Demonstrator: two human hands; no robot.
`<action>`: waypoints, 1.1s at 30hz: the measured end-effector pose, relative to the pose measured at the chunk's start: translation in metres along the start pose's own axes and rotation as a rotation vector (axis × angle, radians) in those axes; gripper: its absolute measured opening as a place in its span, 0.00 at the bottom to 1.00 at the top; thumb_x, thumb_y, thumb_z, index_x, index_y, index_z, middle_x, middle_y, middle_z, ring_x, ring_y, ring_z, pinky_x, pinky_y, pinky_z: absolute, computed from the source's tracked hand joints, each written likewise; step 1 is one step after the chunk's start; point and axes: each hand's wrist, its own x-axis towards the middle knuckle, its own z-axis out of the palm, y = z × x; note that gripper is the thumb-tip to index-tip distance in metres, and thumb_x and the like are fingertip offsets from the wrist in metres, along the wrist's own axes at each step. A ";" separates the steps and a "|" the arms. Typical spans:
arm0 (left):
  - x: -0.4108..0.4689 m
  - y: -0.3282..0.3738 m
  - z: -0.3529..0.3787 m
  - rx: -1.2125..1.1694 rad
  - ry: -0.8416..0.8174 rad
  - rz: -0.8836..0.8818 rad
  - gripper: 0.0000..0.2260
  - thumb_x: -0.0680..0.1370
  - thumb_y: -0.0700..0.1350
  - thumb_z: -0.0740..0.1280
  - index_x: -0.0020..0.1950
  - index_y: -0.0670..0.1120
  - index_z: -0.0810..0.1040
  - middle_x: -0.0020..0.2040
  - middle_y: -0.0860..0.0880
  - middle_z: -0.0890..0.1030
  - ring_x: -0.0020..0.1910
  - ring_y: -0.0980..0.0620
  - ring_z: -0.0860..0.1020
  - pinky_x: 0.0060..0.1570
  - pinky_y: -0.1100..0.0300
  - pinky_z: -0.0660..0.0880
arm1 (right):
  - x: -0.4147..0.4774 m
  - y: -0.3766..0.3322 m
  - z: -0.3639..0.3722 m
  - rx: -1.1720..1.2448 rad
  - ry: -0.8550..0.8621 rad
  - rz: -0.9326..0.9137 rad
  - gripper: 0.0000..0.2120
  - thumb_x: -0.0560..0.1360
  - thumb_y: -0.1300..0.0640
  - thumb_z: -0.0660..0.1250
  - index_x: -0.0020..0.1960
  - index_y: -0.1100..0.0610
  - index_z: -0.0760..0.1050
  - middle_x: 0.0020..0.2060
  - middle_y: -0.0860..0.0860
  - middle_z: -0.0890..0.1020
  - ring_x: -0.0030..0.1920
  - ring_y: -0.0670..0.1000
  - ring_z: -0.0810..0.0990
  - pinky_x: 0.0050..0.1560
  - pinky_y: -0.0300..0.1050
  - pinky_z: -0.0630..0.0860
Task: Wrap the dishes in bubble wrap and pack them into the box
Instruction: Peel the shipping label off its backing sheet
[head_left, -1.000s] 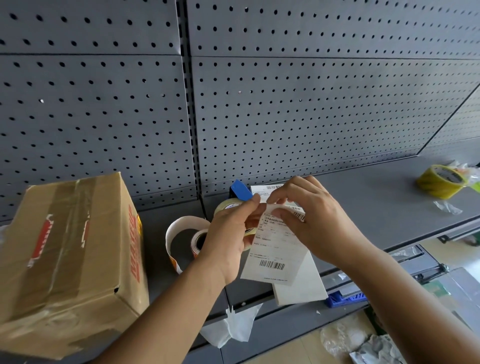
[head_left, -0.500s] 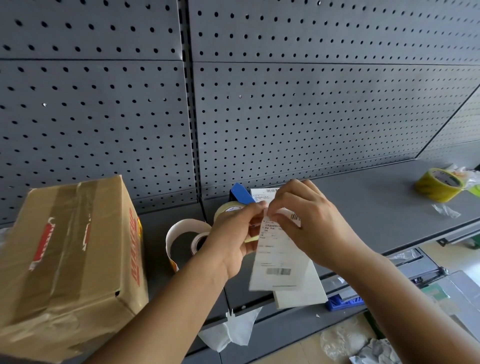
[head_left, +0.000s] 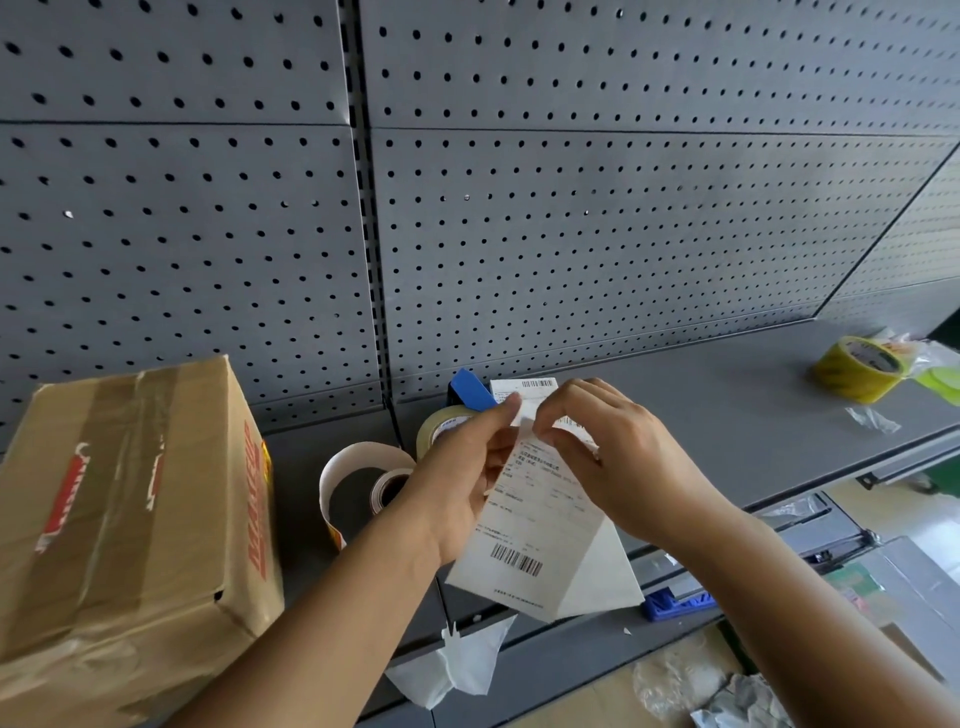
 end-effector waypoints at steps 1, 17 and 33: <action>-0.002 0.001 0.000 0.012 -0.027 -0.014 0.12 0.75 0.55 0.73 0.38 0.49 0.85 0.44 0.44 0.83 0.47 0.44 0.80 0.54 0.47 0.75 | 0.000 0.000 0.000 0.012 0.002 -0.001 0.07 0.78 0.62 0.69 0.49 0.52 0.74 0.48 0.43 0.80 0.50 0.49 0.77 0.45 0.48 0.78; -0.002 -0.001 -0.005 0.102 0.015 -0.015 0.07 0.78 0.47 0.72 0.48 0.43 0.83 0.35 0.46 0.85 0.30 0.49 0.83 0.29 0.61 0.78 | 0.002 -0.007 -0.024 0.127 0.071 0.044 0.08 0.78 0.65 0.67 0.50 0.53 0.76 0.48 0.42 0.80 0.50 0.43 0.79 0.51 0.32 0.74; 0.017 -0.033 -0.007 0.258 0.054 0.061 0.08 0.83 0.39 0.63 0.50 0.44 0.82 0.33 0.50 0.84 0.31 0.55 0.79 0.35 0.61 0.79 | 0.027 -0.016 -0.069 0.176 0.353 0.064 0.08 0.78 0.66 0.64 0.50 0.54 0.75 0.47 0.47 0.82 0.52 0.41 0.81 0.47 0.26 0.70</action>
